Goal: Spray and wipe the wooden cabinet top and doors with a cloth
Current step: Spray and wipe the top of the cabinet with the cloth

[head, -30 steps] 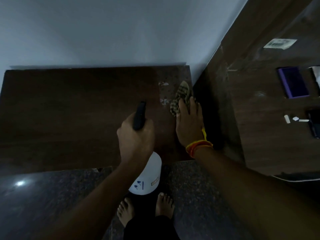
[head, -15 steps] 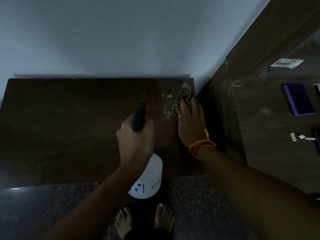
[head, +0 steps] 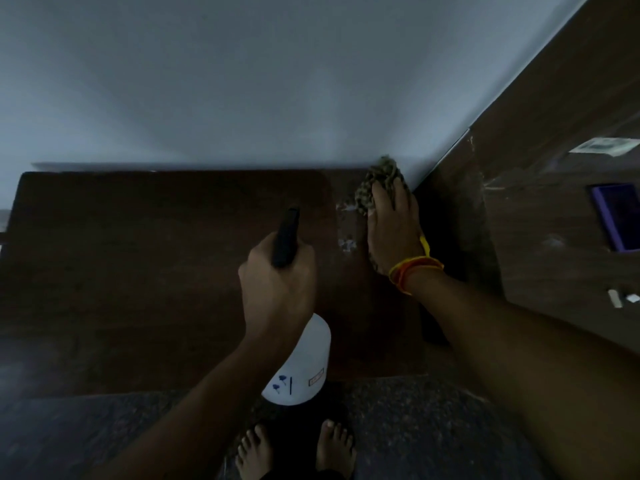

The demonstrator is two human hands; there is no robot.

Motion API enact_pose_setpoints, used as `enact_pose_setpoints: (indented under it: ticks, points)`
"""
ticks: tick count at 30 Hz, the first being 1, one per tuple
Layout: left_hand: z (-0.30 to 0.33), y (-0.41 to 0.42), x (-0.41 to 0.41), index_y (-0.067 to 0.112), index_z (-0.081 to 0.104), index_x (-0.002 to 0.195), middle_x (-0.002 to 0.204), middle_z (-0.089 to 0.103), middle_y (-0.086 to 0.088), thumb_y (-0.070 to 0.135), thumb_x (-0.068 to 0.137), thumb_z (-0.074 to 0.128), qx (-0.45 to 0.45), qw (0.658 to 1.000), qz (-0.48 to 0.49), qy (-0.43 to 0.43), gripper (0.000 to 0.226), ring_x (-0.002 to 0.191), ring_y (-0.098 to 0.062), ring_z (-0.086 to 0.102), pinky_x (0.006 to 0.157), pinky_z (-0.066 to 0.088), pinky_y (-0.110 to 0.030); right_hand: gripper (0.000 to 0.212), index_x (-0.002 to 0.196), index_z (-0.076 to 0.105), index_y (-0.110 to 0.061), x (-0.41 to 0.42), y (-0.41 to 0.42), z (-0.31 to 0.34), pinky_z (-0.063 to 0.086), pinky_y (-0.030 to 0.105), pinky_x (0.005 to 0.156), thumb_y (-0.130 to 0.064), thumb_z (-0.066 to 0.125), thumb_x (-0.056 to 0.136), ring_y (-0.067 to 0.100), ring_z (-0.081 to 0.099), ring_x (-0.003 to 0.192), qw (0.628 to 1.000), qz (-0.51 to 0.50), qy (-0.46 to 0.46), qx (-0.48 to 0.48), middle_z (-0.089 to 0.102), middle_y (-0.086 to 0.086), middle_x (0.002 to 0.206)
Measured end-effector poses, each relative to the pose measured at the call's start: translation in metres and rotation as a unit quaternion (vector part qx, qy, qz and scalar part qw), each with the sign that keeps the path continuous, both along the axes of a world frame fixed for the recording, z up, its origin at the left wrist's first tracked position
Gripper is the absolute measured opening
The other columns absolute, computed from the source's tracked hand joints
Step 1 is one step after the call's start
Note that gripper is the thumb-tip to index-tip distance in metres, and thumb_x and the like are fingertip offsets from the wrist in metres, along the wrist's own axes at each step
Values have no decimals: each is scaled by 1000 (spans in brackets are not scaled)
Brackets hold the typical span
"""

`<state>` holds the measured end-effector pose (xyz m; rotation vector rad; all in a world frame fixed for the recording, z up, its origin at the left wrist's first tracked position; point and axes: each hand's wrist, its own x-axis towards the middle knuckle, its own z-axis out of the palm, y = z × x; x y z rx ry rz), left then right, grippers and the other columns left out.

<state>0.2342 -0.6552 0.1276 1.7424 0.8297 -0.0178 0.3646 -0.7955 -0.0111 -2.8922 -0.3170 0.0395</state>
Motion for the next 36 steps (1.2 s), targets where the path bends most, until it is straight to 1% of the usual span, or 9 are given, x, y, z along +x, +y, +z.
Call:
enact_pose_setpoints:
  ticks: [3, 7, 12, 16, 22, 26, 30, 33, 36]
  points:
    - [1, 6, 2, 17, 57, 82, 80, 64, -23, 16, 93, 55, -3, 1000, 8, -3, 11, 69, -42, 63, 63, 57, -53, 47, 141, 40, -14, -10, -1, 4, 21, 48, 115, -23, 39, 94, 43, 29, 134, 1000, -6, 10, 11, 27, 23, 150]
    - [-1, 12, 5, 15, 57, 83, 77, 63, -23, 16, 93, 54, -4, 1000, 7, -9, 11, 65, -40, 61, 58, 56, -46, 57, 140, 42, -14, 3, 3, 2, 23, 48, 114, -34, 23, 90, 42, 32, 133, 1000, -9, 15, -8, 32, 23, 147]
    - [-10, 20, 0, 14, 57, 82, 68, 58, -11, 13, 92, 54, -20, 1000, 7, 9, 10, 59, -26, 54, 56, 53, -40, 62, 140, 42, -12, 25, 12, 0, 23, 51, 114, -36, 20, 87, 44, 32, 133, 1000, -17, 7, -6, 33, 25, 147]
    - [-10, 25, 1, 12, 57, 82, 70, 59, -19, 13, 91, 55, -17, 1000, -1, 4, 9, 59, -31, 56, 56, 54, -51, 57, 138, 45, -16, 15, 27, 7, 23, 56, 111, -34, 31, 86, 48, 31, 133, 999, -32, 8, -11, 36, 21, 146]
    - [-9, 30, 5, 15, 57, 81, 66, 56, -9, 13, 92, 55, -5, 1000, -4, 4, 11, 58, -27, 54, 56, 54, -55, 48, 135, 50, -19, -6, 82, 8, 26, 56, 108, -27, 39, 89, 47, 33, 133, 999, 32, 6, 22, 44, 17, 143]
    - [-9, 38, 2, 9, 56, 80, 65, 55, -15, 13, 91, 55, 11, 1000, -4, 1, 13, 56, -30, 52, 53, 52, -54, 52, 135, 49, -20, 3, 59, 5, 30, 55, 107, -32, 31, 88, 45, 38, 130, 999, 47, -5, -9, 44, 18, 143]
    - [-9, 45, -2, 6, 55, 79, 64, 54, -16, 12, 91, 54, 3, 1000, -3, -3, 13, 54, -29, 50, 51, 49, -46, 53, 138, 46, -18, 11, 42, 8, 24, 55, 112, -29, 36, 87, 47, 32, 132, 1000, -8, -2, -18, 38, 20, 146]
    - [-10, 48, -2, 6, 56, 82, 71, 58, -26, 12, 91, 54, 8, 1000, 1, 2, 11, 57, -32, 53, 53, 52, -52, 54, 137, 47, -16, 5, 61, 9, 22, 57, 110, -27, 40, 85, 48, 29, 134, 999, -43, -4, 2, 38, 21, 146]
    - [-13, 48, 0, 6, 56, 82, 77, 60, -29, 13, 91, 55, 10, 1000, 1, -1, 11, 59, -39, 55, 55, 52, -49, 52, 134, 51, -17, -11, 89, 6, 29, 59, 106, -28, 37, 86, 50, 36, 130, 999, 30, -10, 10, 44, 20, 142]
